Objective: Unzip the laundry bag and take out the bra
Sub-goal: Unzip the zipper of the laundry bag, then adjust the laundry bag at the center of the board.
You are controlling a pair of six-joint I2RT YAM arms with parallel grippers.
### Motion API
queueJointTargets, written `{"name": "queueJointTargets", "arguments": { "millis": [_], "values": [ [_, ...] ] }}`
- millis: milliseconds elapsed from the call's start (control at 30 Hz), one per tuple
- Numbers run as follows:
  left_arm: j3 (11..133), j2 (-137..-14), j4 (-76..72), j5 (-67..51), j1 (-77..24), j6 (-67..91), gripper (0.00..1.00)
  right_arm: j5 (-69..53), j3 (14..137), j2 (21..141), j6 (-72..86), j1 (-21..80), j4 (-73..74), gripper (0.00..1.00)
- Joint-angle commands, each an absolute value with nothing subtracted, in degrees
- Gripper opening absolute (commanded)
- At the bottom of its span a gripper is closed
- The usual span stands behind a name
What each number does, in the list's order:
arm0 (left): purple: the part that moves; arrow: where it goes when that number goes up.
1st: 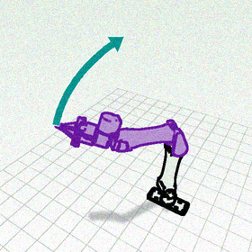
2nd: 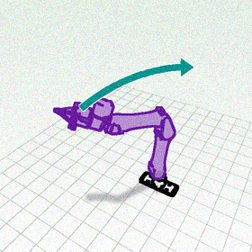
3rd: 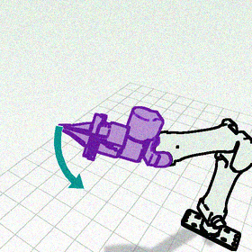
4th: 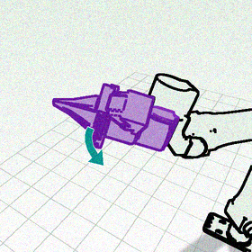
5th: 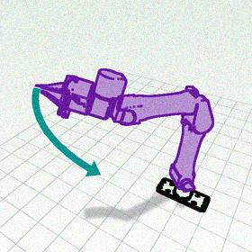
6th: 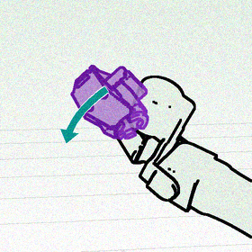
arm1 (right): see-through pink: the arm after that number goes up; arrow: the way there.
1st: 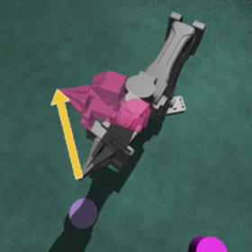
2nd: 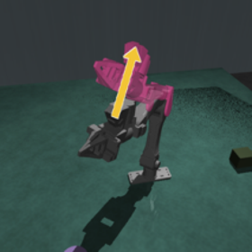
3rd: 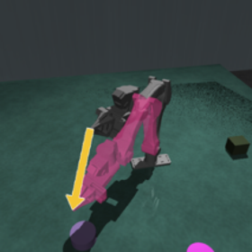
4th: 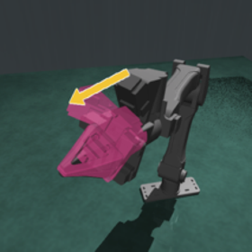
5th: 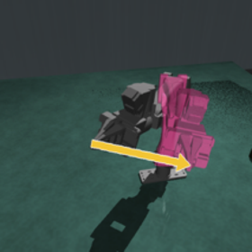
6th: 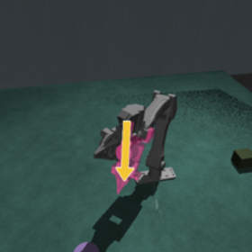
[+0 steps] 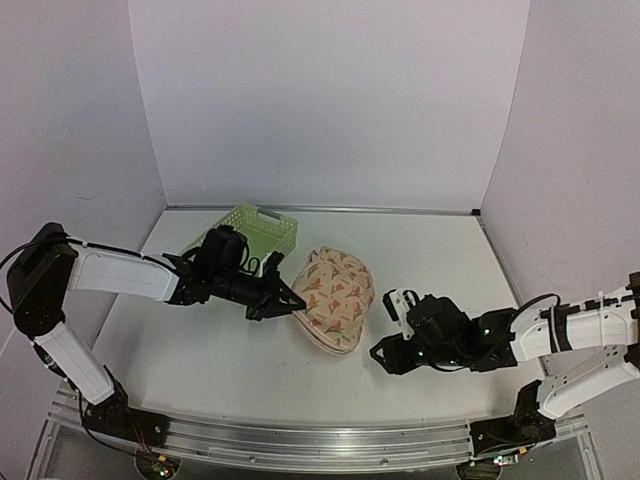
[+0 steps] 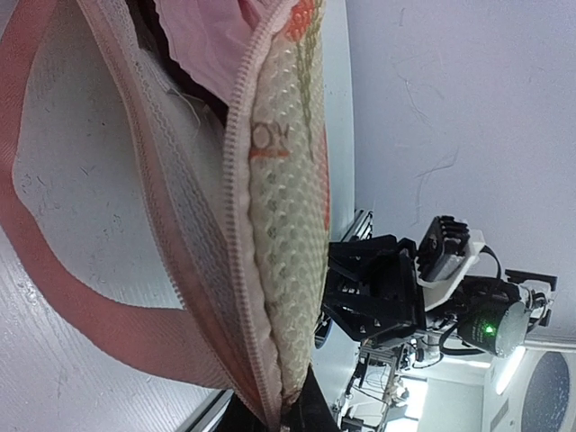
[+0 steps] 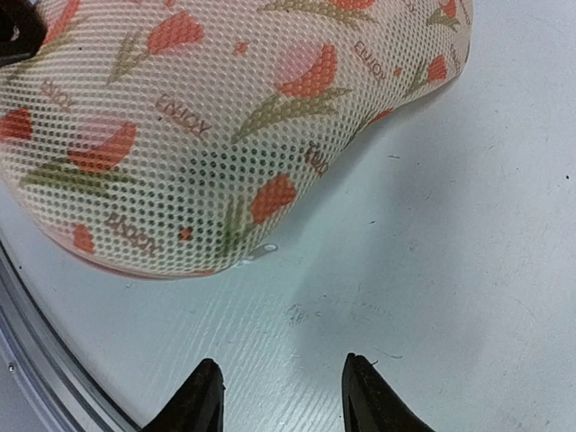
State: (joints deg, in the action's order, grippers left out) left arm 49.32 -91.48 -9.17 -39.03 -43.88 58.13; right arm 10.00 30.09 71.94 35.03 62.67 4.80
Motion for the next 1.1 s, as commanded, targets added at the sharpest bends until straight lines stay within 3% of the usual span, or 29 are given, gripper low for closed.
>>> {"name": "queueJointTargets", "arguments": {
  "millis": [0,133,267,567,1067],
  "values": [
    [51.8,-93.7,-12.9,-35.7,-45.0,58.7,0.0,10.5,32.8,69.5,33.3,62.6,6.9,0.52],
    [52.6,-96.1,-13.0,-30.0,-47.0,60.9,0.0,13.7,36.5,71.0,34.3,62.5,10.4,0.63],
    [53.7,-97.2,-13.0,-24.5,-49.1,62.8,0.01,15.5,39.2,73.1,35.2,62.1,12.0,0.66],
    [57.1,-100.1,-13.3,-16.4,-54.7,67.8,0.42,18.1,44.4,74.9,37.1,60.0,13.0,0.71],
    [56.8,-97.1,-13.2,-14.2,-58.6,63.1,0.76,17.5,49.8,76.5,34.0,59.0,14.1,0.71]
  ]
}}
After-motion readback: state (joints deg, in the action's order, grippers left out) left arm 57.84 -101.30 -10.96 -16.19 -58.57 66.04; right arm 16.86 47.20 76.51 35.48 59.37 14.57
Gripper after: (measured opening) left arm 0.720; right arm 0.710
